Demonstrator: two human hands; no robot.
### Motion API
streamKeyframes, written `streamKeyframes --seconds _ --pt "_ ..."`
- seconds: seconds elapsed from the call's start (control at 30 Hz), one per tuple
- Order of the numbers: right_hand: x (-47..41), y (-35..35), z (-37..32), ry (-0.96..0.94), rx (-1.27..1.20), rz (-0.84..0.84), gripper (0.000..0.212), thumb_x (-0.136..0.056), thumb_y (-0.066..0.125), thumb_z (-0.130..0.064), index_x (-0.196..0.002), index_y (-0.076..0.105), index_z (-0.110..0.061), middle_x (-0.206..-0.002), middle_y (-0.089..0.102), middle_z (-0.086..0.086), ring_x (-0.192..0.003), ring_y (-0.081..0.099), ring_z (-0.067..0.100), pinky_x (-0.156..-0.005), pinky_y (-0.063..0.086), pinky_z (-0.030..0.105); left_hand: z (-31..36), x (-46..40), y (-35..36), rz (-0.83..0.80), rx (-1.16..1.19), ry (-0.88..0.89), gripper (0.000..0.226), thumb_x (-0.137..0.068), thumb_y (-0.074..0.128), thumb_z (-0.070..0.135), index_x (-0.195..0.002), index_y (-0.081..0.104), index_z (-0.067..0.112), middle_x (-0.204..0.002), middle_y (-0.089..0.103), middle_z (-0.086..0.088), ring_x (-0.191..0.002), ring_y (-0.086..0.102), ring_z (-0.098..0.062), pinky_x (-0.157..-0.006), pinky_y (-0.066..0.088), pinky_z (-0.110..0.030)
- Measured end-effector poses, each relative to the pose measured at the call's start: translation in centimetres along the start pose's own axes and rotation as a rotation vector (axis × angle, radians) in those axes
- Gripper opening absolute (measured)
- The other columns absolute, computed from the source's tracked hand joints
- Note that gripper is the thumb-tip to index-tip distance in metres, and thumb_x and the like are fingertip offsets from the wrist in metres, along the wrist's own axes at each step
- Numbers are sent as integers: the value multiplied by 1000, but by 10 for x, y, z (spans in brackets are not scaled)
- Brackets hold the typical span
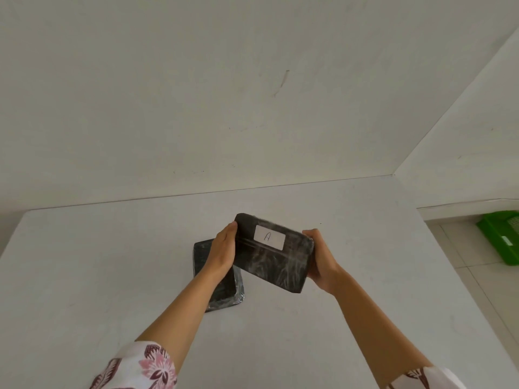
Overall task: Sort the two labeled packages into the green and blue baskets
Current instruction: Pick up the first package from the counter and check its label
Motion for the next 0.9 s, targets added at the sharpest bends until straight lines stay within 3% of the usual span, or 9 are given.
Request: streamKeyframes --seconds 0.13,0.23,0.33,0.43,0.53,0.6,0.73,0.9 --pt "-2 -9 7 56 -150 25 56 -88 31 -56 -98 71 -18 -103 75 8 -92 71 26 -77 53 39 3 2 7 -30 2 -7 54 -98 22 45 -131 50 14 -136 53 -7 -127 48 -21 -112 34 -39" --pt "-2 -7 8 85 -200 13 65 -88 26 -68 -102 75 -26 -107 75 5 -99 71 24 -81 55 43 6 4 5 9 -35 22 53 -98 22 44 -135 46 14 -142 48 -6 -132 43 -20 -116 29 -39" --pt "-3 -6 3 55 -246 1 67 -87 24 -72 -111 71 -29 -111 74 5 -103 70 26 -81 57 44 5 3 0 85 -54 25 54 -98 21 43 -137 43 12 -144 46 -7 -134 40 -22 -116 27 -38" --pt "-4 -3 -4 -25 -272 -16 63 -89 25 -69 -121 63 -30 -118 71 4 -111 65 25 -92 53 47 -1 3 -3 149 -34 -11 54 -98 20 43 -134 45 12 -141 48 -8 -133 41 -24 -112 29 -37" --pt "-4 -7 -11 -126 -157 84 49 -92 43 -55 -126 55 -22 -121 67 5 -113 63 22 -98 50 43 -7 4 -1 170 8 -52 55 -98 20 45 -137 42 14 -145 44 -8 -135 38 -24 -114 27 -38" --pt "-1 -15 -15 -190 -55 192 38 -92 51 -45 -118 58 -18 -115 69 5 -106 66 20 -93 53 39 -10 6 1 180 16 -72 55 -98 21 45 -137 41 14 -146 43 -8 -136 37 -24 -114 26 -39" --pt "9 -30 -17 -236 88 342 24 -92 53 -43 -92 64 -21 -95 73 2 -87 69 15 -67 52 24 -15 12 9 155 2 -88 55 -97 23 46 -138 41 14 -147 42 -7 -136 37 -24 -115 27 -40" --pt "17 -45 -12 -249 153 406 27 -94 50 -41 -96 62 -18 -95 70 1 -89 66 18 -68 51 27 -22 21 23 117 3 -101 53 -97 24 46 -129 49 11 -138 50 -9 -128 44 -24 -104 32 -34"
Point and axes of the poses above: each hand's wrist, its own x-axis away from the middle knuckle, its own y-axis out of the palm, z = x × y, the point moved 9 cm from there along -x, towards the middle knuckle
